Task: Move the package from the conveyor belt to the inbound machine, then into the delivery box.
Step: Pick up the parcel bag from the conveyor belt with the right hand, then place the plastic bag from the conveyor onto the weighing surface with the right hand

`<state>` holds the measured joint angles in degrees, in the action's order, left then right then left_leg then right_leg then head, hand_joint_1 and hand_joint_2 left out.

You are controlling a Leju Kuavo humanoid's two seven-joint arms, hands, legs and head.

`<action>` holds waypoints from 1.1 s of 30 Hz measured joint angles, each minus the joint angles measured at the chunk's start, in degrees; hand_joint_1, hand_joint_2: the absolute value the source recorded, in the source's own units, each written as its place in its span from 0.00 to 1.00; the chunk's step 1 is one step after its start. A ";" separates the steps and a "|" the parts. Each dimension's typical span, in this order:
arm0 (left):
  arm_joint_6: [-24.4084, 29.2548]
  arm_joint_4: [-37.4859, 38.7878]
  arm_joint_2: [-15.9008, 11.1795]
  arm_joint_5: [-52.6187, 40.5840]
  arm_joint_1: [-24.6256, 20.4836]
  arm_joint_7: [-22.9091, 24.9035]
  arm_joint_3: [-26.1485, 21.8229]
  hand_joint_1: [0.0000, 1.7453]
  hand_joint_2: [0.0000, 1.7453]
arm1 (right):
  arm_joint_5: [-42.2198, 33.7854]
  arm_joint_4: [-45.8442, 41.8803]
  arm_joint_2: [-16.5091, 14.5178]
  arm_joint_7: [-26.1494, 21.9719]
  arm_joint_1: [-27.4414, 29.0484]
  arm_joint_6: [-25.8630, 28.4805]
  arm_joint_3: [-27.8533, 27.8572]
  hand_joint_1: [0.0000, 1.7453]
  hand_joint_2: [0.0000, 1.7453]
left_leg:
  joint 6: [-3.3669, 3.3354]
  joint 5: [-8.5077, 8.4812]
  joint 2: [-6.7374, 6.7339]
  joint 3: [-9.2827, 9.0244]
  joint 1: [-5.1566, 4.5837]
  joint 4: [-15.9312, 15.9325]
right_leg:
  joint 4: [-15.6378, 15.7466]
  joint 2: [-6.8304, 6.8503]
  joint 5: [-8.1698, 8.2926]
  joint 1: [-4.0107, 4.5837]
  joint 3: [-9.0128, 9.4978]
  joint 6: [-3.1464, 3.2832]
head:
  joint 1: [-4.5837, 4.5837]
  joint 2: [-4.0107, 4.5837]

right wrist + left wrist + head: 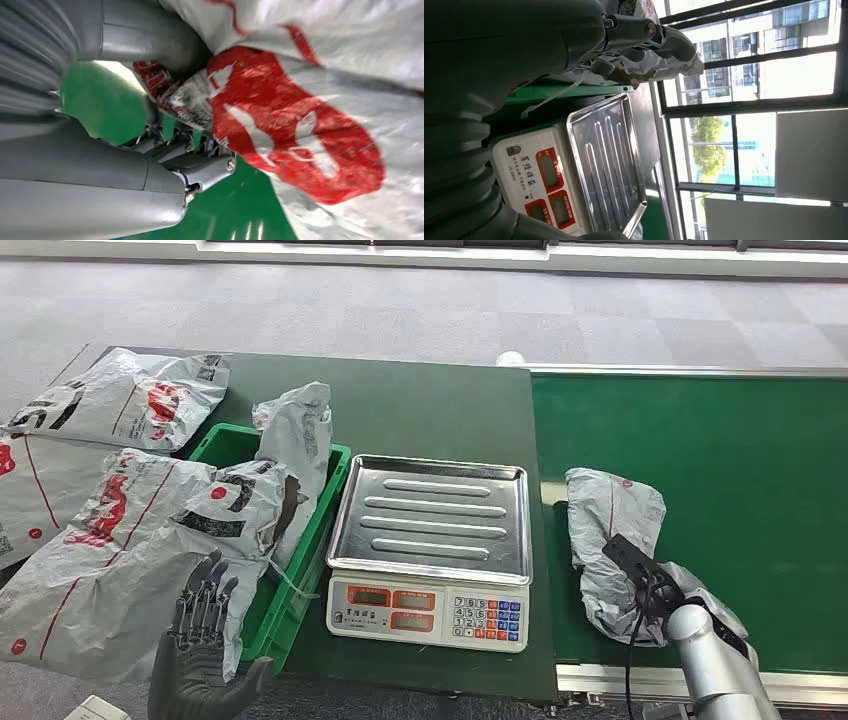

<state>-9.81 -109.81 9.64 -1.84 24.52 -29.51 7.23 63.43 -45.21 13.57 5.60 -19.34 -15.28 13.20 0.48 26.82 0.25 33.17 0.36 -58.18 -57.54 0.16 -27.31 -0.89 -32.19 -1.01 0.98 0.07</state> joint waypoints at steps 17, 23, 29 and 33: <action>-1.60 -2.58 2.60 -1.39 2.34 -2.09 -2.27 0.00 1.00 | -15.24 -10.54 -4.14 -13.01 -1.25 32.64 -1.51 1.00 1.00 | 0.01 -0.02 0.05 0.12 0.00 0.00 | -0.02 0.04 0.00 0.00 -0.14 0.00 | 0.00 0.00; -0.15 -2.52 3.54 -1.41 2.37 -3.12 -2.67 0.00 1.00 | -30.75 -28.01 -7.21 -27.02 2.64 45.90 -0.61 1.00 1.00 | 0.04 0.00 0.09 0.14 0.01 0.01 | -0.02 0.06 -0.03 0.01 -0.17 0.03 | -0.01 0.00; 0.43 -2.19 3.54 -0.98 2.29 -3.38 -2.67 0.00 1.00 | -32.36 -36.76 -8.62 -28.93 5.21 47.22 -0.61 1.00 1.00 | 0.06 0.02 0.04 0.13 0.01 0.01 | -0.01 -0.01 -0.04 0.00 -0.19 0.04 | 0.00 0.00; 0.56 -2.10 3.53 -0.92 2.29 -3.39 -2.67 0.00 1.00 | -32.46 -38.92 -8.97 -29.00 5.83 47.31 -0.61 1.00 1.00 | 0.05 0.01 0.04 0.12 0.00 0.00 | -0.01 -0.02 -0.02 0.00 -0.17 0.02 | 0.00 0.00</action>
<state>-9.25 -111.91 13.17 -2.75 26.80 -32.89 4.57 30.97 -84.13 4.61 -23.41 -13.51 32.04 12.59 0.53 26.83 0.29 33.29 0.37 -58.17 -57.55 0.14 -27.32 -0.89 -32.37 -0.99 0.98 0.07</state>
